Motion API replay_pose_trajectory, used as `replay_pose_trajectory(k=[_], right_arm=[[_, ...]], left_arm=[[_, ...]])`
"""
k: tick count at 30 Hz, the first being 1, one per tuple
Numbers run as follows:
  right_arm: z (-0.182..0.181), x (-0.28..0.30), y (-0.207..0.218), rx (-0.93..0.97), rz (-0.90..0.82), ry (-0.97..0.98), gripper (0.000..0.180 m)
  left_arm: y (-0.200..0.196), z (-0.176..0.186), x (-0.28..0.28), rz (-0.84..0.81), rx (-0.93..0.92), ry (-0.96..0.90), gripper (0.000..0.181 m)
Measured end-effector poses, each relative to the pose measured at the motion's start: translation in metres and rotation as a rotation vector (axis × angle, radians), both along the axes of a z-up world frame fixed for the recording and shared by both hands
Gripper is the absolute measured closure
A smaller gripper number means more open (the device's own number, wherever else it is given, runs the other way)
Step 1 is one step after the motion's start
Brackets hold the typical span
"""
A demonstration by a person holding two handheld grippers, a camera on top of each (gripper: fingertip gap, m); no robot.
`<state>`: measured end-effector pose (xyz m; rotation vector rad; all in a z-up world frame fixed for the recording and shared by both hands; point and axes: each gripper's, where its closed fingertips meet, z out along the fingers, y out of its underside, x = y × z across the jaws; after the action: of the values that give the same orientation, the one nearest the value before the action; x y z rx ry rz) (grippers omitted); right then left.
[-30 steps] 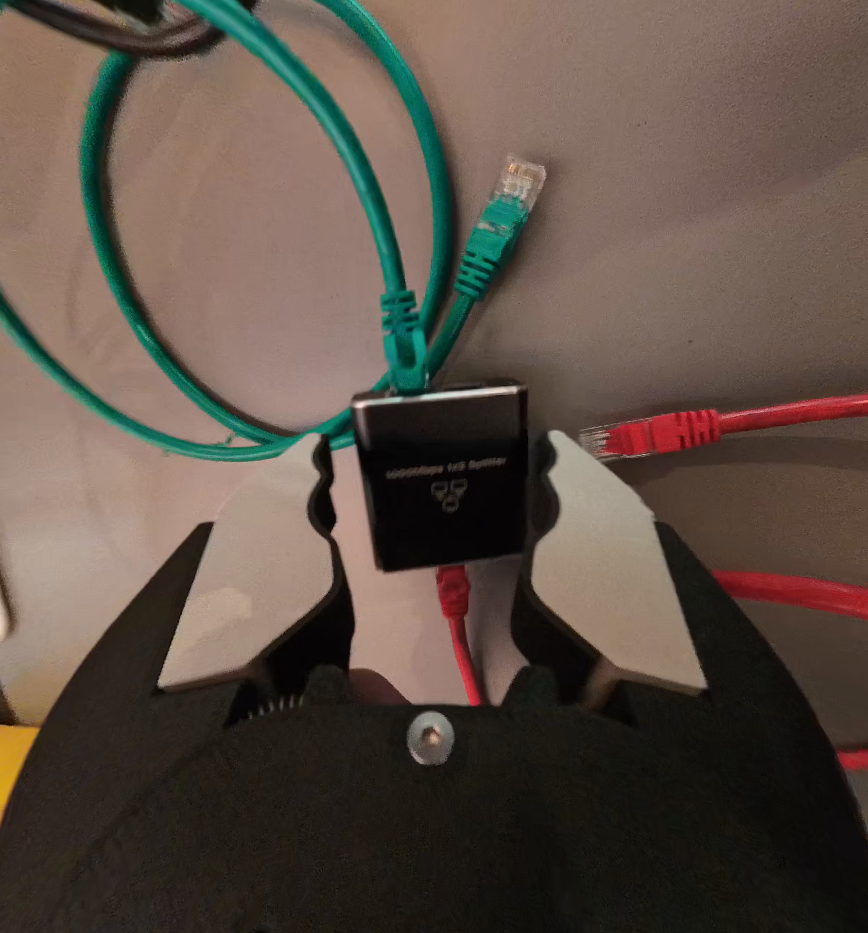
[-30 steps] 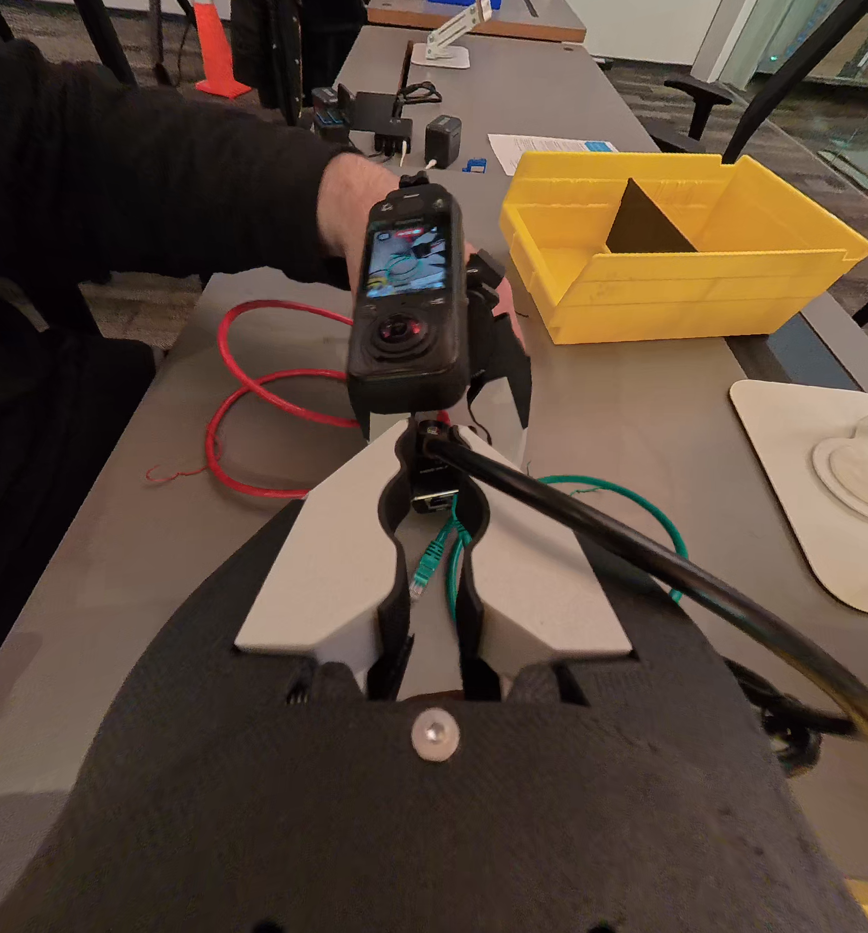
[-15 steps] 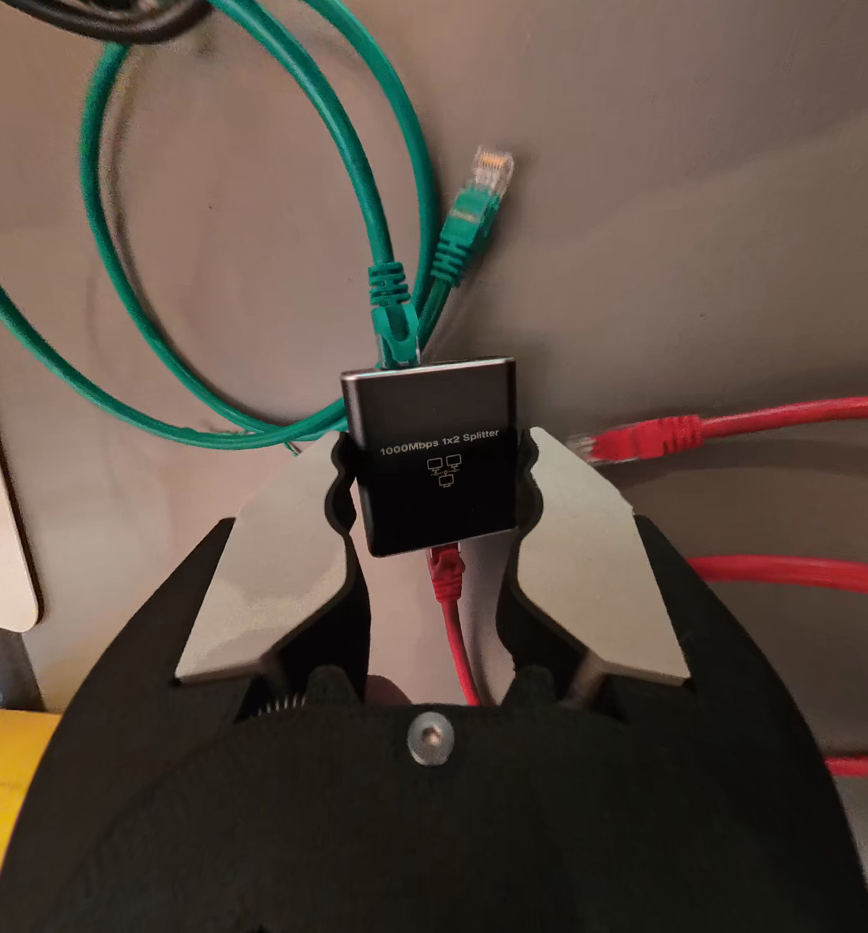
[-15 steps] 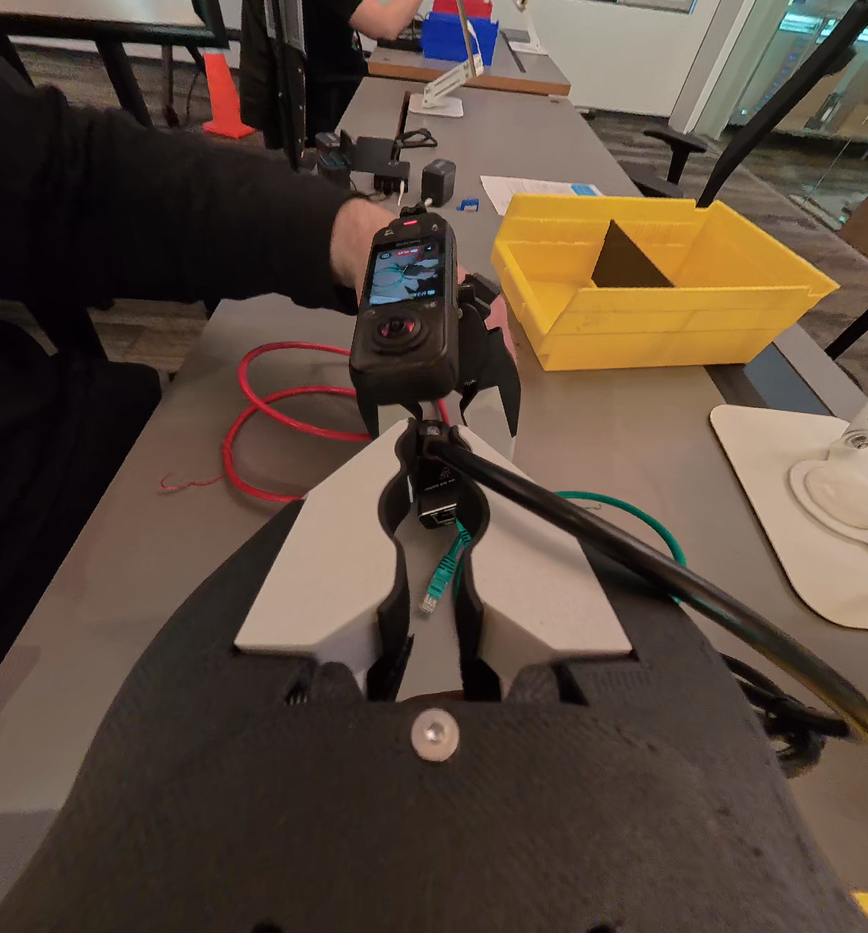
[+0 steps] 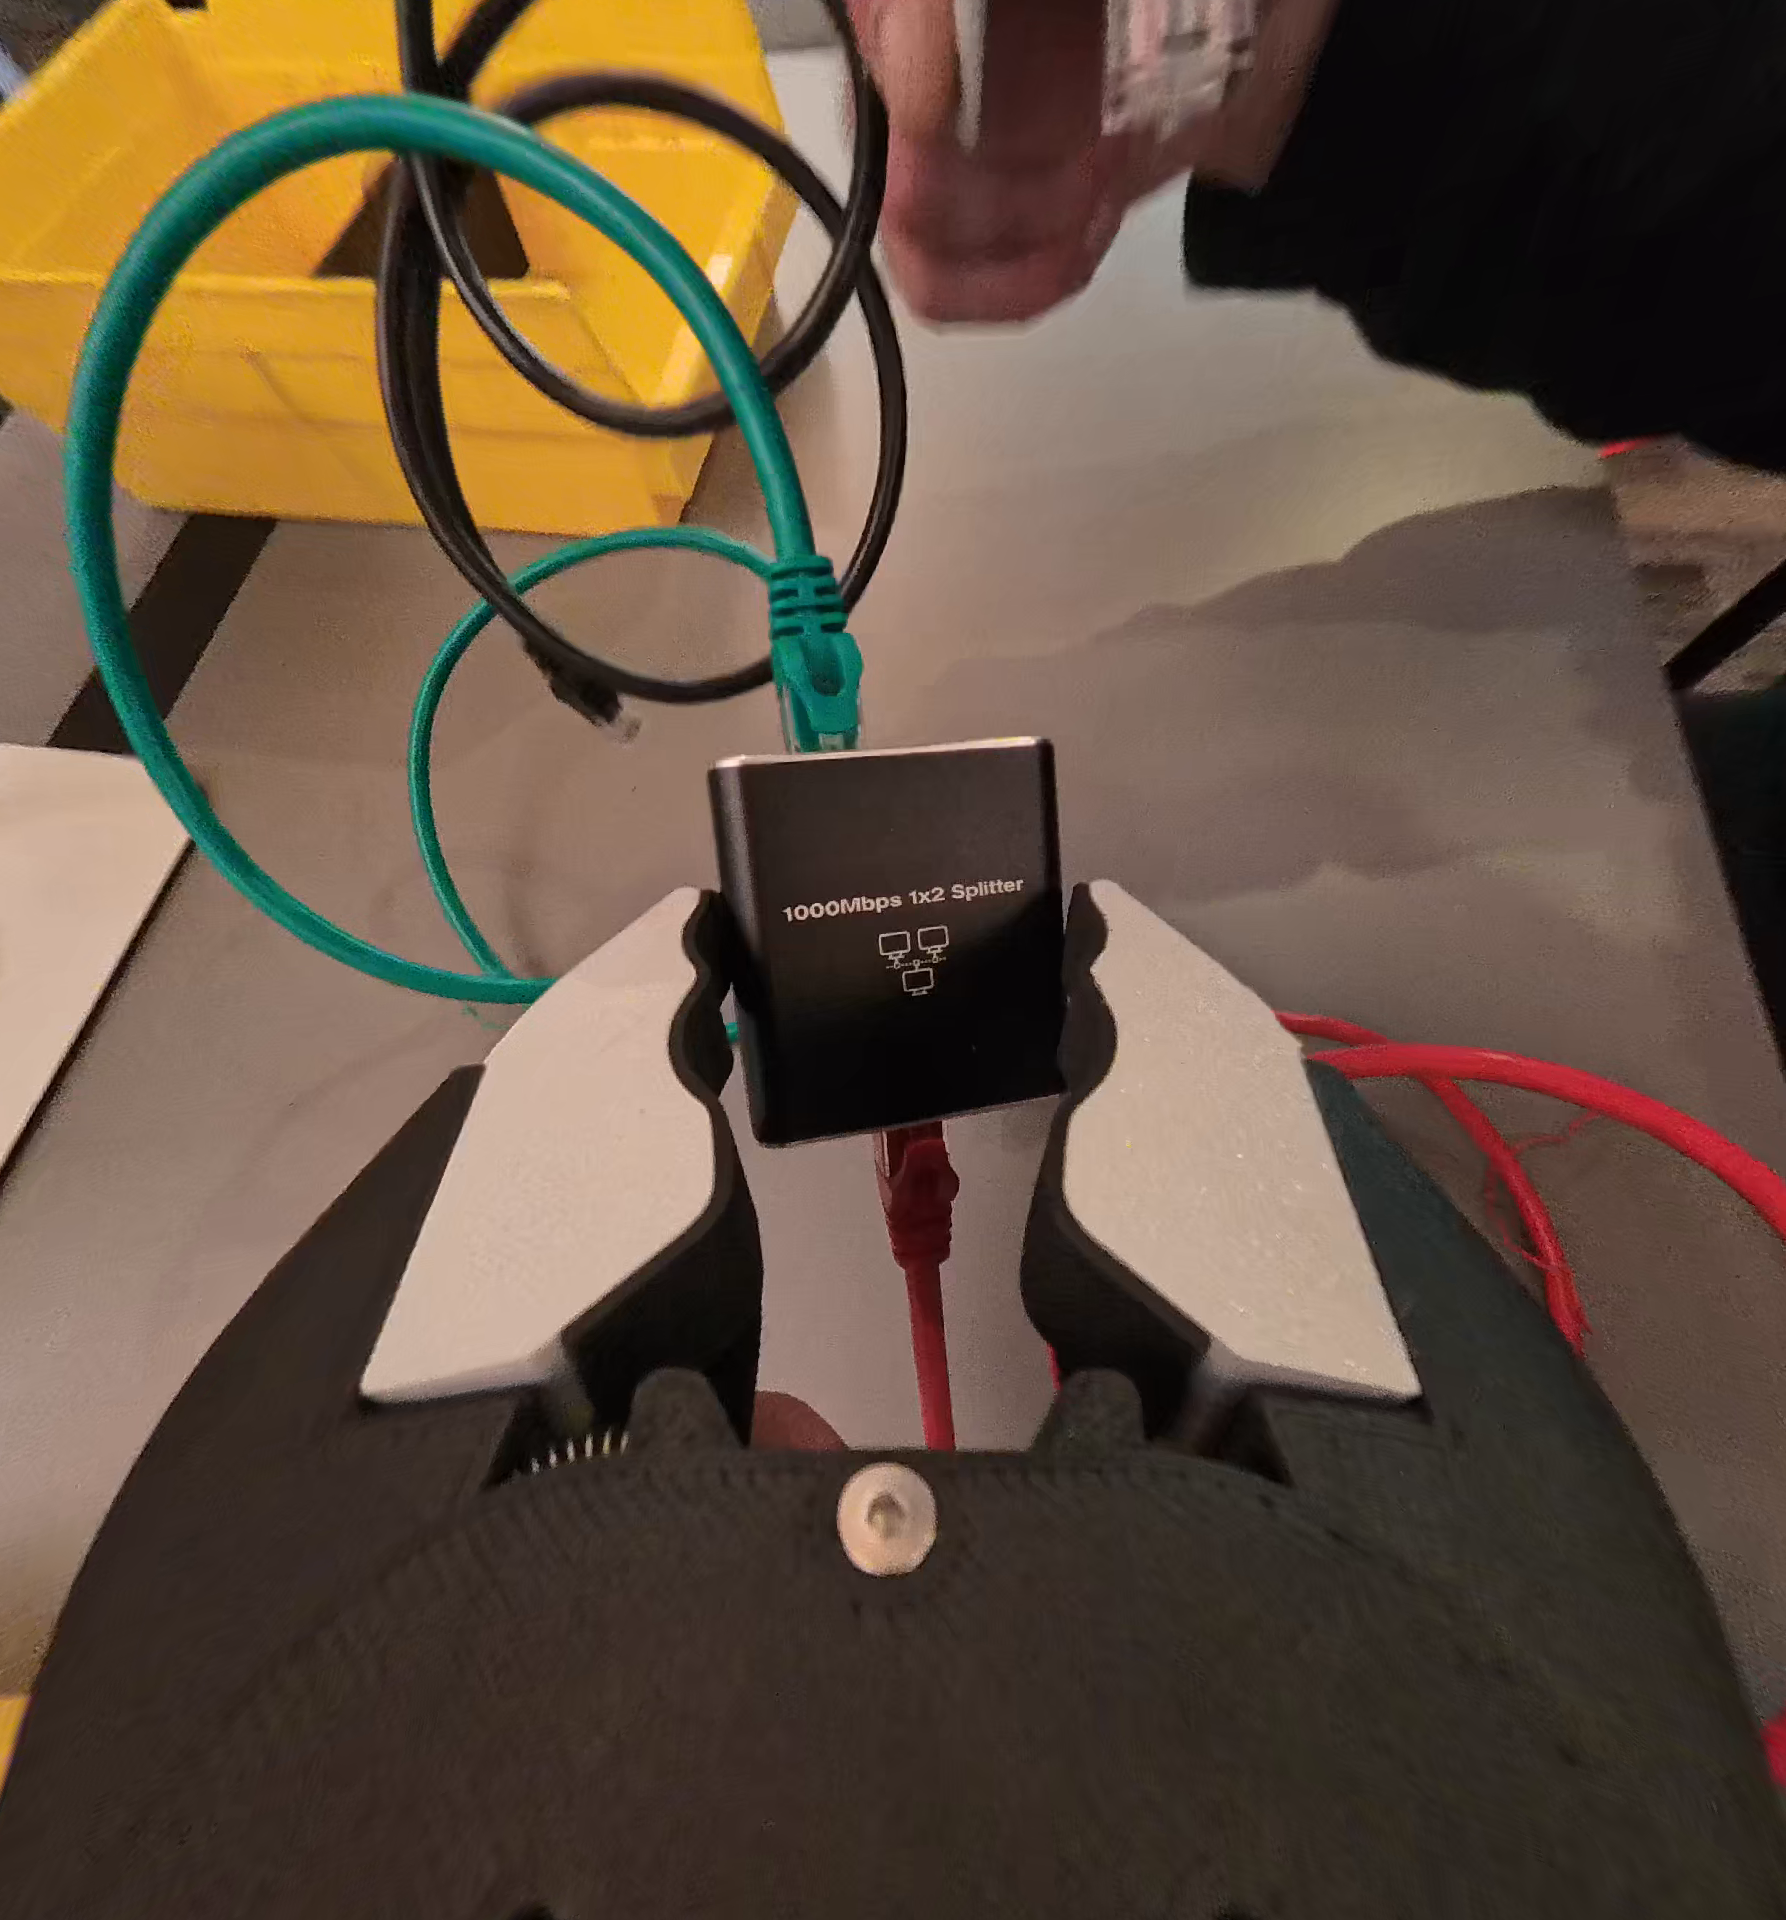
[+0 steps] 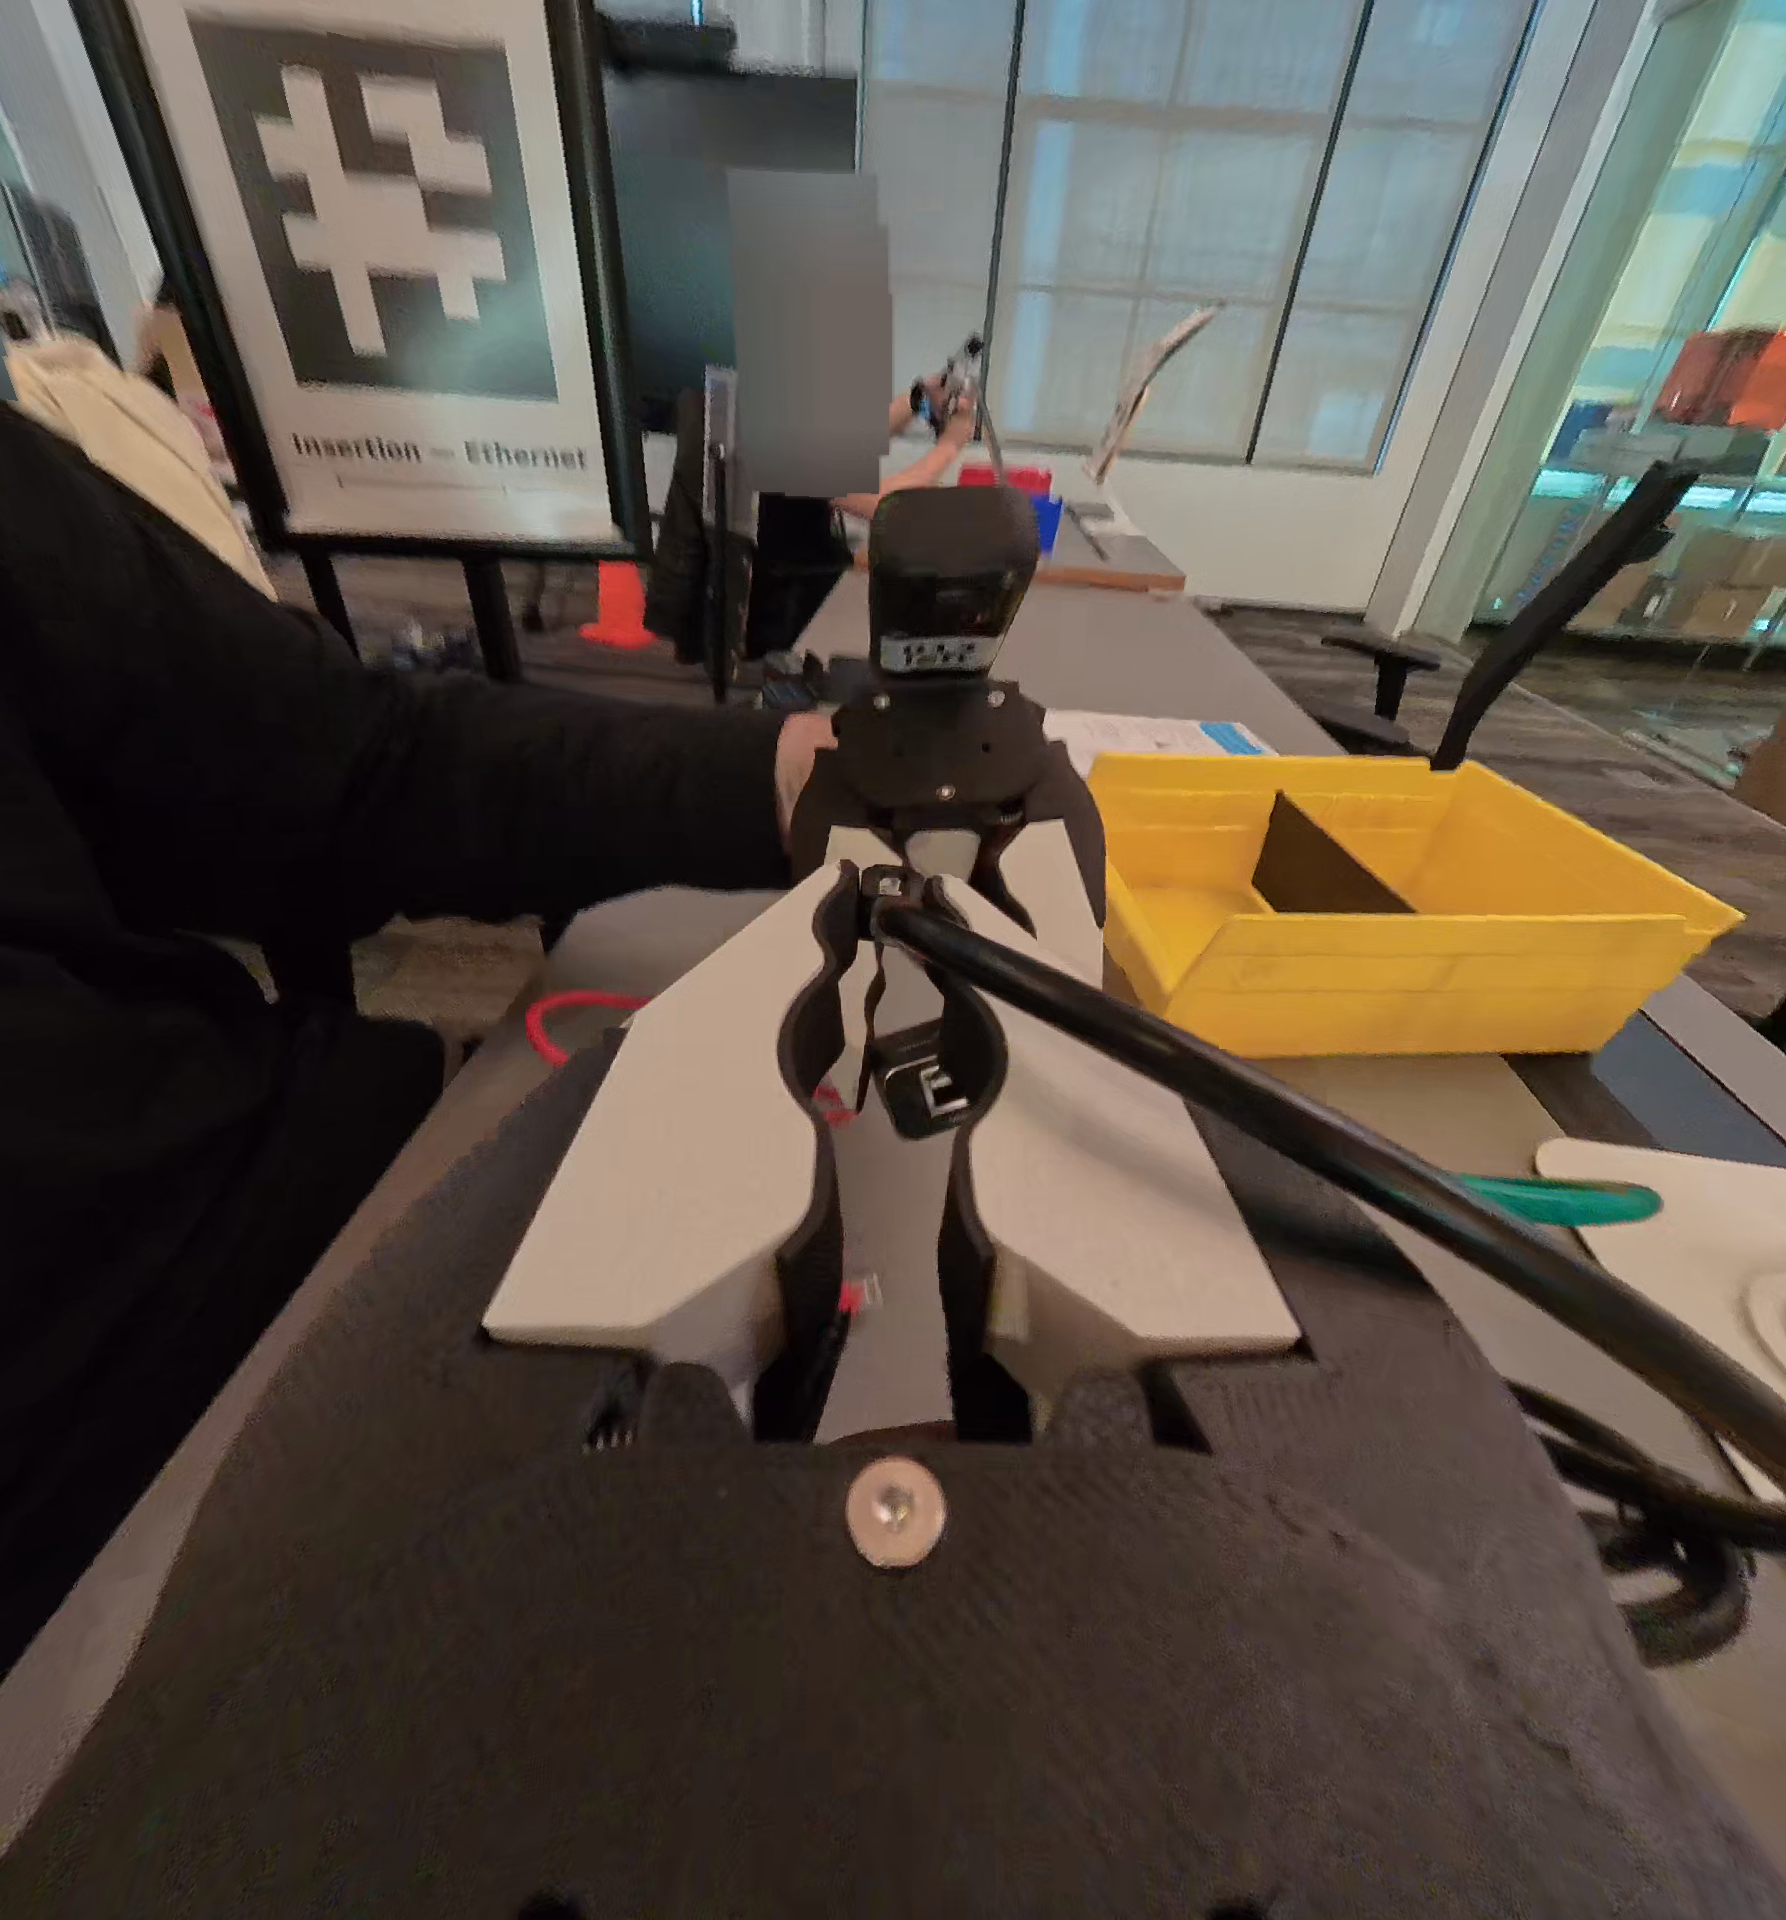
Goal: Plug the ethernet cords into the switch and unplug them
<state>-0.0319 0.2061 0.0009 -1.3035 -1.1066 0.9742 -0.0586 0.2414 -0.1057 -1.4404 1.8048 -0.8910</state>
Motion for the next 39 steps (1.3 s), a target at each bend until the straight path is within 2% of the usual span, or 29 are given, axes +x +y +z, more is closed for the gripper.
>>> replay_pose_trajectory(k=[1, 4, 6, 11, 15, 26, 34, 39], right_arm=[[0.004, -0.002, 0.002, -0.002, 0.002, 0.044, 0.169], [0.018, -0.007, 0.008, -0.033, 0.008, 0.198, 0.170], [0.018, -0.013, 0.009, -0.042, 0.017, 0.227, 0.170], [-0.001, -0.019, 0.010, -0.038, 0.010, 0.101, 0.170], [0.005, -0.012, 0.009, -0.001, 0.005, 0.131, 0.170], [0.010, -0.022, -0.002, 0.165, -0.015, 0.031, 0.170], [0.009, -0.024, -0.002, 0.171, -0.032, -0.026, 0.170], [0.008, -0.024, -0.002, 0.161, -0.044, -0.074, 0.170]], left_arm=[[-0.002, 0.007, 0.001, -0.010, -0.014, -0.039, 0.120], [-0.009, 0.030, 0.004, -0.040, -0.067, -0.151, 0.120], [-0.011, 0.038, 0.004, -0.051, -0.077, -0.190, 0.120], [-0.013, 0.056, -0.002, -0.082, -0.133, -0.280, 0.120], [-0.018, 0.066, -0.003, -0.117, -0.192, -0.332, 0.120], [-0.034, 0.080, -0.004, -0.218, -0.402, -0.462, 0.120], [-0.038, 0.076, -0.002, -0.246, -0.464, -0.465, 0.120], [-0.036, 0.077, -0.002, -0.231, -0.415, -0.457, 0.120]])
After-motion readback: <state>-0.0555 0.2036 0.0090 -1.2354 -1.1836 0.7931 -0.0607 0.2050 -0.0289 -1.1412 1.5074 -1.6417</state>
